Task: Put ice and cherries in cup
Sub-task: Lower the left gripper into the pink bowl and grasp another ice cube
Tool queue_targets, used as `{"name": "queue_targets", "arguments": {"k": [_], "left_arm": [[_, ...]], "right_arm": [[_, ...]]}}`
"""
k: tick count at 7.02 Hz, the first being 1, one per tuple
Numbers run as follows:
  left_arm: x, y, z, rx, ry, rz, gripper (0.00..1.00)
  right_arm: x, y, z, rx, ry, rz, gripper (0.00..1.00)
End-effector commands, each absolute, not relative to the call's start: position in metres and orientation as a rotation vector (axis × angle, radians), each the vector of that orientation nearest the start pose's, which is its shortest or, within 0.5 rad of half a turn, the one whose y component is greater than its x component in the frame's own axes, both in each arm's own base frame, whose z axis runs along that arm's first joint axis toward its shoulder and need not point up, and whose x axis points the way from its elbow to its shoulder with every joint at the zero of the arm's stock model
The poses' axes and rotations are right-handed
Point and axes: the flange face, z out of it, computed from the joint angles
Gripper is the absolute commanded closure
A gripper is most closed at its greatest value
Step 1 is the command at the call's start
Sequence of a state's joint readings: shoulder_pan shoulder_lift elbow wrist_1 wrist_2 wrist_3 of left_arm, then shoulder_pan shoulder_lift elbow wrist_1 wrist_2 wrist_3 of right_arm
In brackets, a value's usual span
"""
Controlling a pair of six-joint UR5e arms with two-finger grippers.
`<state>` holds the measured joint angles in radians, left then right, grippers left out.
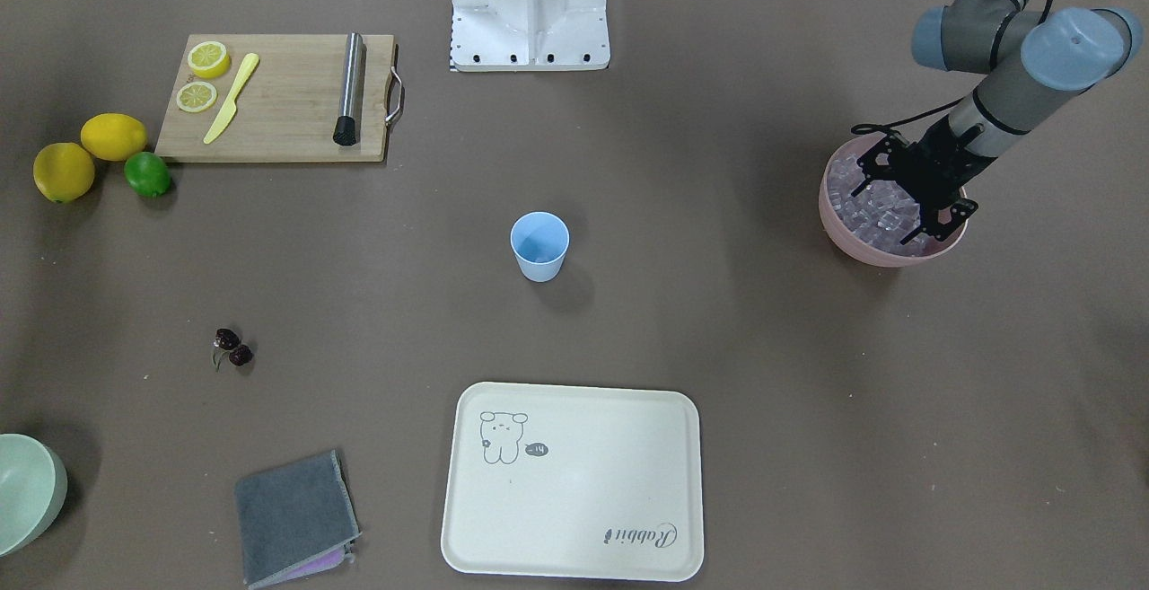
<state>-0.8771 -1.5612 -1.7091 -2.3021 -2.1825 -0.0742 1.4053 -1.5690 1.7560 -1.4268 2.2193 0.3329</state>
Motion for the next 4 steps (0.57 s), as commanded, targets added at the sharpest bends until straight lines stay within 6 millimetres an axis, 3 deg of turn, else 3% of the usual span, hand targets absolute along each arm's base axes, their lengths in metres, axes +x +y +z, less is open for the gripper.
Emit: {"name": "queue_targets", "arguments": {"k": [1,2,3,4], "left_arm": [[0.261,-0.432,0.527,0.594,0.861,0.814,0.45],[0.258,-0.428,0.537,0.575,0.856,0.807,0.74],[0.255,-0.426,0.54,0.572,0.855,0.806,0.95],[0.255,-0.426,0.541,0.569,0.852,0.803,1.0]], "right_arm": [[-0.011,-0.511,0.557,0.151,-0.702,0.052,0.0],[-0.011,-0.512,0.556,0.154,-0.702,0.051,0.0],[-0.011,-0.512,0.555,0.155,-0.702,0.051,0.0],[-0.012,-0.513,0.555,0.155,-0.702,0.051,0.0]]}}
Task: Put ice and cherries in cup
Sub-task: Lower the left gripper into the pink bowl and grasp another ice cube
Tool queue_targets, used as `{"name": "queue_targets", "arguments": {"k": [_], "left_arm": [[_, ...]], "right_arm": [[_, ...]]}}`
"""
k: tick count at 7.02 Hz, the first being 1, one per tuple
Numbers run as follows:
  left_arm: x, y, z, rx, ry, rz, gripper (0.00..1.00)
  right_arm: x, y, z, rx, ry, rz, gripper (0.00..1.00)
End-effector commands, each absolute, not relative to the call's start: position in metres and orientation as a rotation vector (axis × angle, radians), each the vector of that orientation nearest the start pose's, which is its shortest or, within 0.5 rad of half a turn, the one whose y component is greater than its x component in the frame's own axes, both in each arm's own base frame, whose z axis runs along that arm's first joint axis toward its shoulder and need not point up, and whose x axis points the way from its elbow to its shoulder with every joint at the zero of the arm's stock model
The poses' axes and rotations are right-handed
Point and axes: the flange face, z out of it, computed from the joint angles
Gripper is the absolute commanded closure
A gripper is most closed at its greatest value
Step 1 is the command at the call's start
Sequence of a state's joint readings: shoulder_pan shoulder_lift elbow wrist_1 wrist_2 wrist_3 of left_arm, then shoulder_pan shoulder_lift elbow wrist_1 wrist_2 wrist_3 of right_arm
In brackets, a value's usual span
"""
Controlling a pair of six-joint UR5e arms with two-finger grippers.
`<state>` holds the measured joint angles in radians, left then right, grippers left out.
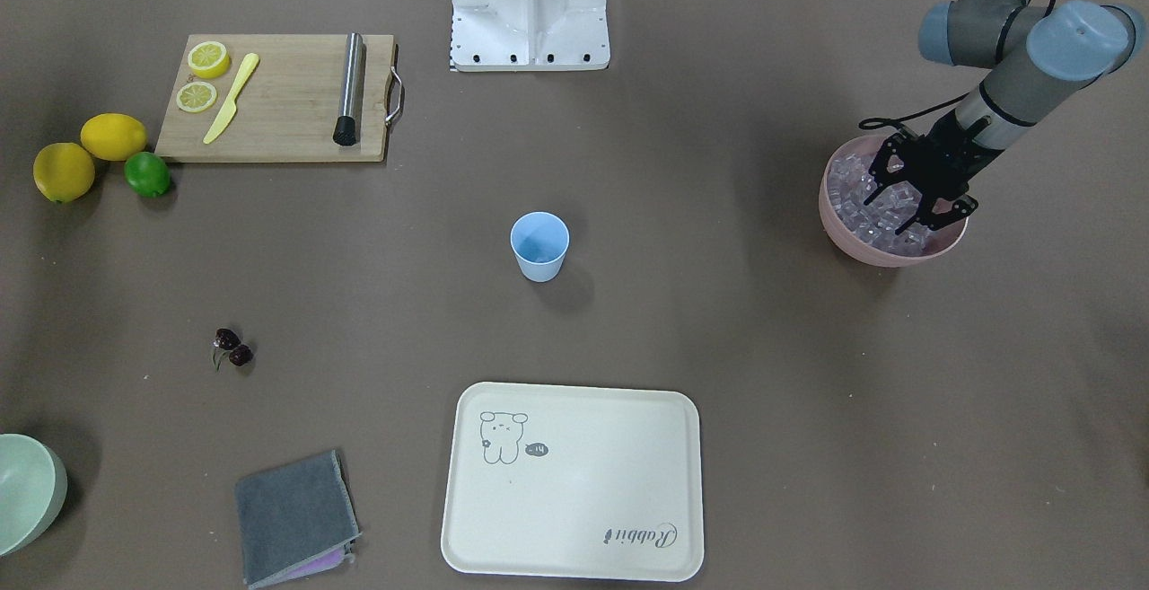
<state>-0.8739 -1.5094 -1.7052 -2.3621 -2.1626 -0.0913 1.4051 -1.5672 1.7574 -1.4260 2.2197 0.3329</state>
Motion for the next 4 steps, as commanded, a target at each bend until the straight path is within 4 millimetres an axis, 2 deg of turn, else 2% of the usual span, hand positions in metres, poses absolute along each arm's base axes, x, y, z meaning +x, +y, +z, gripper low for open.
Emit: {"name": "queue_targets", "arguments": {"k": [1,2,3,4], "left_arm": [[0.253,-0.426,0.538,0.574,0.856,0.801,1.0],[0.246,-0.42,0.536,0.566,0.866,0.784,1.0],[0.244,-0.419,0.527,0.579,0.878,0.783,1.0],[0.244,-0.419,0.528,0.576,0.877,0.778,1.0]], "right_arm": [[-0.012,-0.514,0.553,0.16,-0.702,0.051,0.0],[-0.012,-0.515,0.552,0.162,-0.702,0.049,0.0],[-0.012,-0.515,0.549,0.167,-0.703,0.047,0.0],[-0.012,-0.516,0.548,0.168,-0.704,0.048,0.0]]}}
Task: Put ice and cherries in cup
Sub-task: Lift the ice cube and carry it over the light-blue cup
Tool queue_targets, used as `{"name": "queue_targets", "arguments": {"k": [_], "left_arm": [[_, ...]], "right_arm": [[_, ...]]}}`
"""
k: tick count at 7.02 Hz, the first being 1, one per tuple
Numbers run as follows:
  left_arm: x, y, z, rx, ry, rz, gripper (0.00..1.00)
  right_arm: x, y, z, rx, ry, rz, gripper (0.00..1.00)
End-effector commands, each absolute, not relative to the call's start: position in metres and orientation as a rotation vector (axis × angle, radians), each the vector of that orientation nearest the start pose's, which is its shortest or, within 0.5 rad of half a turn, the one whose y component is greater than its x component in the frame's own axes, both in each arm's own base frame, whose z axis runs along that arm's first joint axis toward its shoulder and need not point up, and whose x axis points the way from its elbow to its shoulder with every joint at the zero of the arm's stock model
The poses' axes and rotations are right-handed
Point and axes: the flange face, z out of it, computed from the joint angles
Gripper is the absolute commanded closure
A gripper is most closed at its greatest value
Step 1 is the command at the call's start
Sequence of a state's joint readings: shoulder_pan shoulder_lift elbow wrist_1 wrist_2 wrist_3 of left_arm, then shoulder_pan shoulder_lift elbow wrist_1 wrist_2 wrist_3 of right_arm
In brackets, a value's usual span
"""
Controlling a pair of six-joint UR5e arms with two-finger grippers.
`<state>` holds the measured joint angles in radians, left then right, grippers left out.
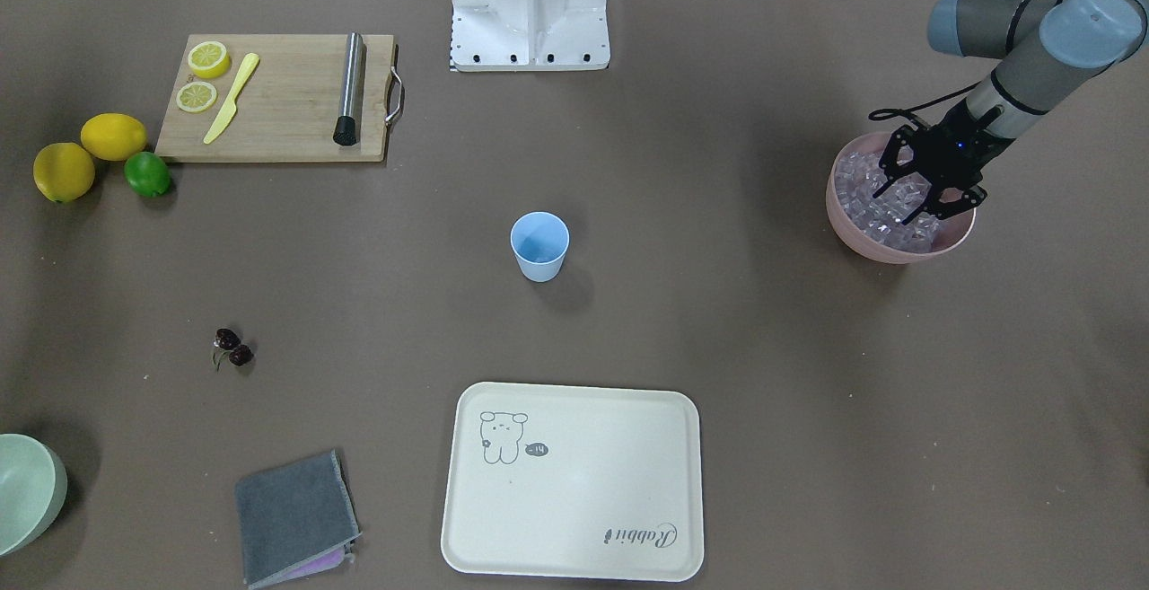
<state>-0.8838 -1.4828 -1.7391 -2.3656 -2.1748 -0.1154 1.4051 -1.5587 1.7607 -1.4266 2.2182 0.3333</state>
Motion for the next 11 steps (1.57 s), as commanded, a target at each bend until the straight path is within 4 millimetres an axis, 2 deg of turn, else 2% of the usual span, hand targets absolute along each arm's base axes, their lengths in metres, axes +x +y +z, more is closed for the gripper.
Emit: {"name": "queue_targets", "arguments": {"k": [1,3,4,5,7,8,10,11], "left_arm": [[0.243,-0.419,0.526,0.577,0.879,0.778,1.0],[0.234,-0.425,0.517,0.585,0.911,0.775,1.0],[0.211,-0.435,0.513,0.588,0.946,0.749,1.0],[0.198,-0.44,0.51,0.595,0.959,0.733,1.0],[0.193,-0.46,0.489,0.648,0.955,0.714,1.0],[0.199,-0.471,0.471,0.664,0.968,0.701,1.0],[0.219,-0.504,0.403,0.685,1.047,0.583,1.0],[0.231,-0.516,0.377,0.68,1.085,0.54,1.0]], "right_arm": [[-0.012,-0.518,0.551,0.163,-0.703,0.049,0.0],[-0.013,-0.519,0.549,0.167,-0.704,0.049,0.0],[-0.013,-0.52,0.548,0.168,-0.705,0.048,0.0],[-0.013,-0.52,0.547,0.169,-0.706,0.047,0.0],[-0.013,-0.52,0.547,0.17,-0.705,0.046,0.0],[-0.013,-0.519,0.547,0.169,-0.706,0.044,0.0],[-0.027,-0.521,0.545,0.163,-0.707,0.019,0.0],[-0.031,-0.525,0.539,0.173,-0.71,0.012,0.0]]}}
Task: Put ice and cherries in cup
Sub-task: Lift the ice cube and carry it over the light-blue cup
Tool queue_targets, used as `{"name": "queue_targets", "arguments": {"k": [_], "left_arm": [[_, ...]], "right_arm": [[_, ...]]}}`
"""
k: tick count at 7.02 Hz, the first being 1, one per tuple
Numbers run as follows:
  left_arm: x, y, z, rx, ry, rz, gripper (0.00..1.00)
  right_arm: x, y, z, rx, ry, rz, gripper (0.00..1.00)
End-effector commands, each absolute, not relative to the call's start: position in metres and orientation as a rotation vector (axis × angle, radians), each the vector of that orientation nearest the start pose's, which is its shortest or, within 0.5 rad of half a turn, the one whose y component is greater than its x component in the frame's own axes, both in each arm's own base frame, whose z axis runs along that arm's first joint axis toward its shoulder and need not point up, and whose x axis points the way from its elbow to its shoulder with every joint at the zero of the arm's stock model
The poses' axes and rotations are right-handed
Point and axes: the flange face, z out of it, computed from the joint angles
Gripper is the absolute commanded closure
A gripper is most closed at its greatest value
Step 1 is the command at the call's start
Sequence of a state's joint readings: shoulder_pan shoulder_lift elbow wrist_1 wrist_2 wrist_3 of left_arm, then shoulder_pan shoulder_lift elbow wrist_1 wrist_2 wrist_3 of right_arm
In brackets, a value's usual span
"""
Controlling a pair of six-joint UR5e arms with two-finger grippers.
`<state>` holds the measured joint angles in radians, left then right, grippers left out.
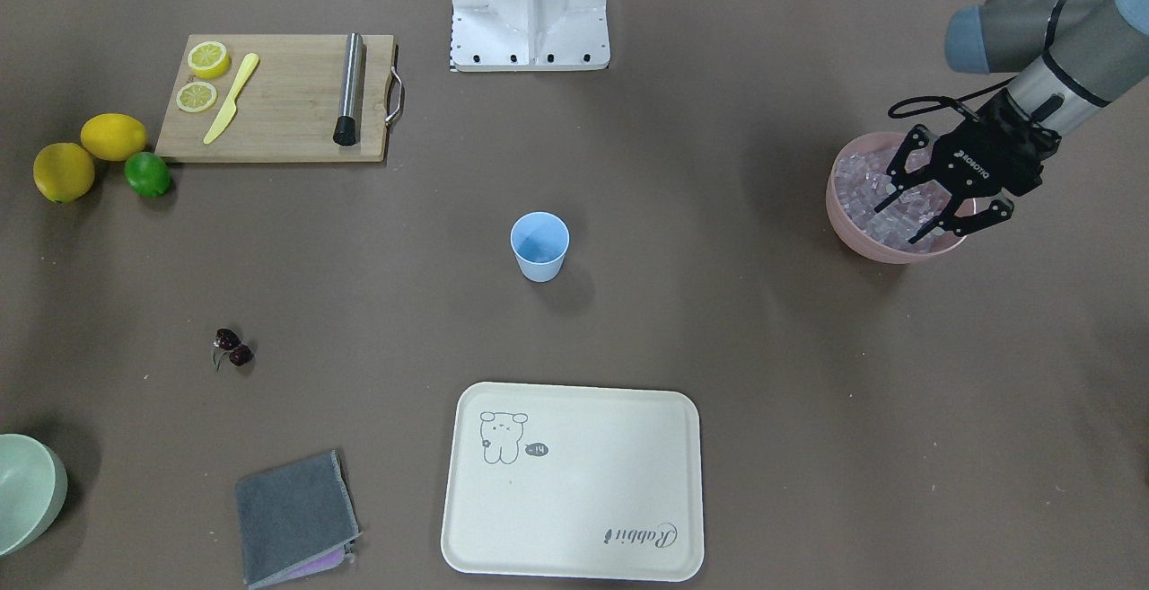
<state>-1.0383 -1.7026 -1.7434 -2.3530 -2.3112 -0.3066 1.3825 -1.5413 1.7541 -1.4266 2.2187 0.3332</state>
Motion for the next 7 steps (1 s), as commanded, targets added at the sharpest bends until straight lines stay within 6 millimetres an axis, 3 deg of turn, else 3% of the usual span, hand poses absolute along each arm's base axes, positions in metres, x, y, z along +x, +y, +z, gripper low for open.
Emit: {"name": "queue_targets", "arguments": {"k": [1,3,5,7], "left_arm": [[0.244,-0.52,0.355,0.669,1.117,0.511,1.0],[0.291,-0.519,0.308,0.643,1.178,0.426,1.0],[0.391,-0.482,0.263,0.663,1.2,0.353,1.0],[0.481,-0.424,0.225,0.672,1.239,0.291,1.0]], "right_arm": [[-0.031,-0.525,0.537,0.175,-0.712,0.01,0.0],[-0.033,-0.527,0.535,0.18,-0.712,0.003,0.0],[-0.033,-0.527,0.534,0.182,-0.711,0.003,0.0],[-0.033,-0.528,0.537,0.18,-0.704,0.004,0.0]]}}
